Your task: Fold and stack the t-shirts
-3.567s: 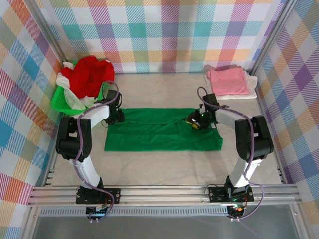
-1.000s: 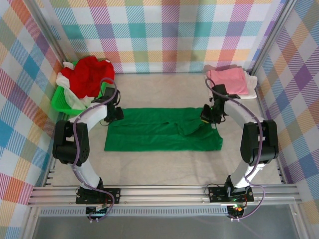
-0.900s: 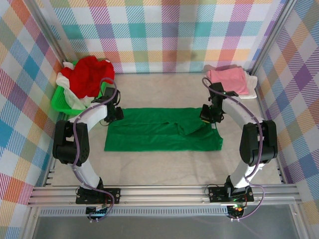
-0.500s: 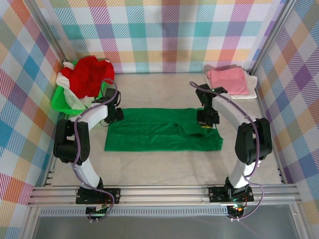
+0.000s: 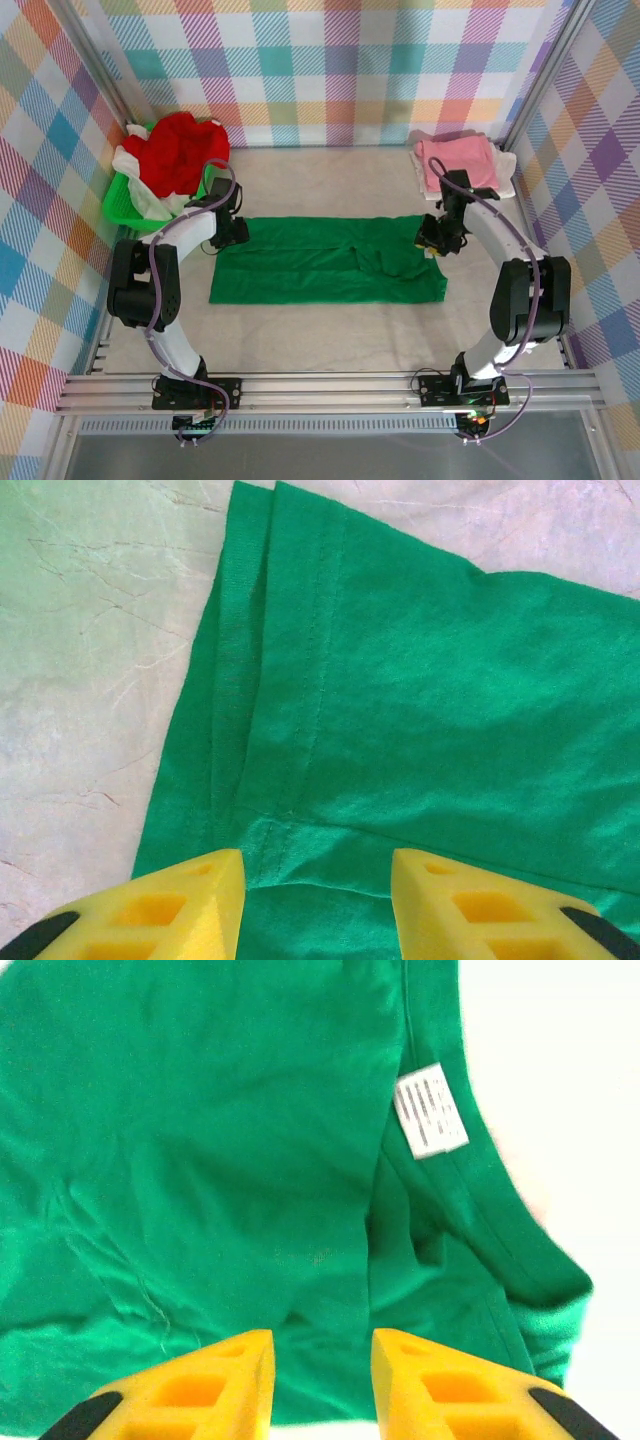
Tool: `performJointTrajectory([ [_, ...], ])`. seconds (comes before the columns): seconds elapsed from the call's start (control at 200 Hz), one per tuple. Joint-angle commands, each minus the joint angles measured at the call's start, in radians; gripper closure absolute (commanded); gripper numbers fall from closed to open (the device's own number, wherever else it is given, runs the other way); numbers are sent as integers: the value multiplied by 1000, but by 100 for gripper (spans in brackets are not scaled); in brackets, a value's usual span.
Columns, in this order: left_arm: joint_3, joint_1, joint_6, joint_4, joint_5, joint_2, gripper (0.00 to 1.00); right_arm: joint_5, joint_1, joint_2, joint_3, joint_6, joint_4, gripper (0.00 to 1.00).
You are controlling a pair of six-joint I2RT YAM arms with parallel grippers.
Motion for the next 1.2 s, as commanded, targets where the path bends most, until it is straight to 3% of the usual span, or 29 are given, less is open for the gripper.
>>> performJointTrajectory([
  [0.0, -17, 11, -1, -7, 19, -34, 56, -203, 22, 40, -41, 34, 143, 70],
  [0.065, -27, 11, -5, -9, 29, -48, 56, -197, 55, 19, -71, 18, 190, 70],
  [0.13, -39, 11, -7, -5, 63, -57, 56, -80, 105, 5, -62, -9, 166, 70],
  [0.325, -52, 14, 5, 34, 112, -45, 61, -28, 112, 10, -90, 14, 198, 69],
  [0.605, 164, 20, 22, 23, 106, 151, 62, 21, 112, 92, -149, 132, 321, 70],
  [0.725, 210, 51, -16, -24, 164, 243, 65, 30, 110, 177, -131, 145, 343, 70],
  [0.945, -42, 71, -80, 17, 208, 120, 65, 44, 124, 275, -61, 110, 343, 70],
  [1.075, -256, 67, -159, 45, 299, -17, 65, 30, 140, 344, 52, 48, 318, 70],
  [1.195, -413, -14, -231, 25, 344, -153, 65, -27, 141, 441, 197, 15, 315, 69],
])
